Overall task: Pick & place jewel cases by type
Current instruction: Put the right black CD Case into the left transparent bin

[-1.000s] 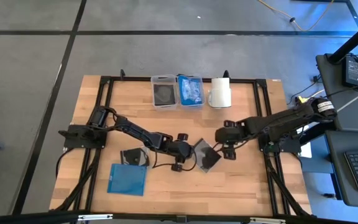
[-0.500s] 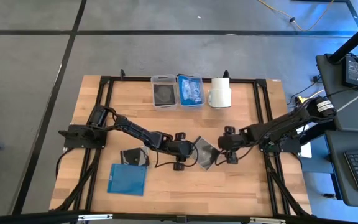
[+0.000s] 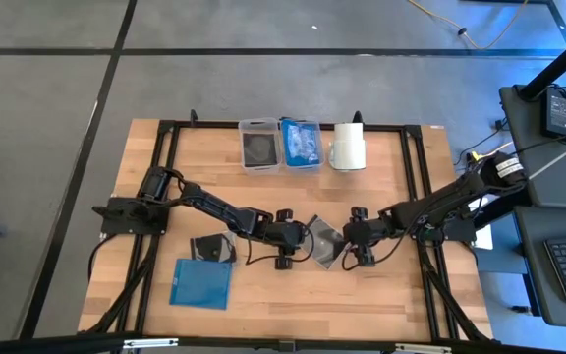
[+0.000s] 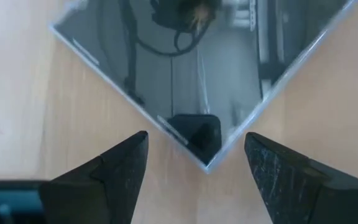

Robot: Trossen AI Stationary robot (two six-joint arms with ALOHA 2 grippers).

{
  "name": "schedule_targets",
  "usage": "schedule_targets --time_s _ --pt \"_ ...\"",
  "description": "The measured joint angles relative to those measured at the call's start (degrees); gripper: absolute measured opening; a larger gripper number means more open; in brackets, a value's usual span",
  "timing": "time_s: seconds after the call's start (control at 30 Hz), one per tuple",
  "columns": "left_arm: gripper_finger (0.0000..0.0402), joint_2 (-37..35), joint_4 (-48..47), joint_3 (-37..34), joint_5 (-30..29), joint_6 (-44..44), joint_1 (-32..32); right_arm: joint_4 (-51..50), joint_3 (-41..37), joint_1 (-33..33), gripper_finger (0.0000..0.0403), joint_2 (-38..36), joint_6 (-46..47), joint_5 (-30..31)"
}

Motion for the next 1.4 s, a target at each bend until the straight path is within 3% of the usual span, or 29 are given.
schedule_targets --time_s 0.2,0.5,1.4 --pt "0.0127 0.0 0.5 0.0 -0.4 1.0 0.0 0.5 0.3 1.1 0.0273 4.1 4.1 2.9" --pt "0.0127 -3.4 -1.3 -0.9 -4.8 8.5 0.1 3.3 0.1 1.4 0.0273 4.3 4.3 3.8" --pt "0.0127 -4.0 0.1 -1.0 -5.1 9.1 0.0 5.0 0.0 1.4 0.0273 4.3 1.5 5.6"
